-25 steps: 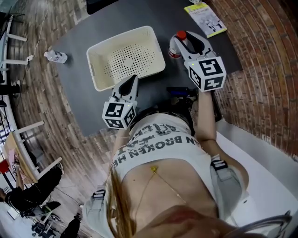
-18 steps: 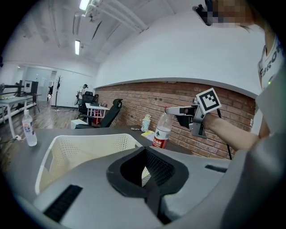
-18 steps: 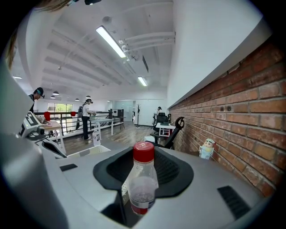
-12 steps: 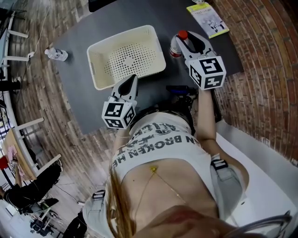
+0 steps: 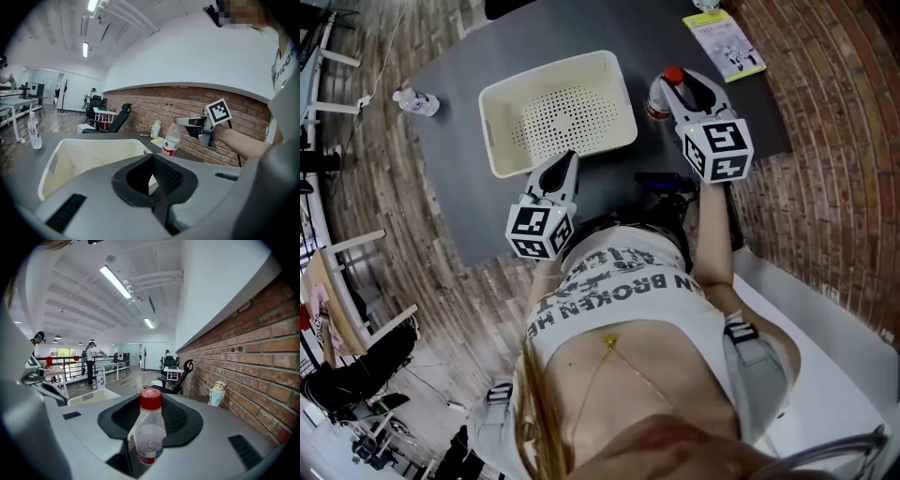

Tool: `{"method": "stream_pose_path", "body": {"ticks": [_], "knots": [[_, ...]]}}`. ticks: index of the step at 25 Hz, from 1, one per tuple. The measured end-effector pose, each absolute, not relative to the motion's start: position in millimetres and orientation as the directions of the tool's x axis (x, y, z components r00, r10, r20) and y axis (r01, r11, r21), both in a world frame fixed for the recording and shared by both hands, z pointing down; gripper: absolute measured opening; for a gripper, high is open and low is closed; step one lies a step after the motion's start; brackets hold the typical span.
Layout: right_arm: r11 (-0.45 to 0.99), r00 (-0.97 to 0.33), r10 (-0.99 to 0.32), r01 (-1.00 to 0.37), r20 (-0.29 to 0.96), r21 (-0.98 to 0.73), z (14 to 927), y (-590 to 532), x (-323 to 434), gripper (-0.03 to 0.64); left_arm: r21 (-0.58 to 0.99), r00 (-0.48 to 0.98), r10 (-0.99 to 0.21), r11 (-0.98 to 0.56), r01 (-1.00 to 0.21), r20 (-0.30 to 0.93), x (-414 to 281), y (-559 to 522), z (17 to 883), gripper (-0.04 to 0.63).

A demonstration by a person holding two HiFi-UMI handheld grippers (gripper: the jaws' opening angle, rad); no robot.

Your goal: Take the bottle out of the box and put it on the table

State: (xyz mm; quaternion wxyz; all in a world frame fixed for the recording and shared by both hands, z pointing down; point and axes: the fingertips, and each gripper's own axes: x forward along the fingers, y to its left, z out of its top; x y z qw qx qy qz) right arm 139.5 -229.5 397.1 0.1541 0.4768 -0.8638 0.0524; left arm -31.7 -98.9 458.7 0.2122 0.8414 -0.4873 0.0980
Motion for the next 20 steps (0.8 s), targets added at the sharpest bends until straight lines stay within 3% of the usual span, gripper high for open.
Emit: {"method": "stream_pose_path", "body": {"ticks": [20], "knots": [[0.532,-0.478,-0.794,-0.845,0.375,0.048,444,-235,157,0.138,0.273,0.471,-0.792,-0.389,-0.88,0.389,-35,-94,466,0.005]]}}
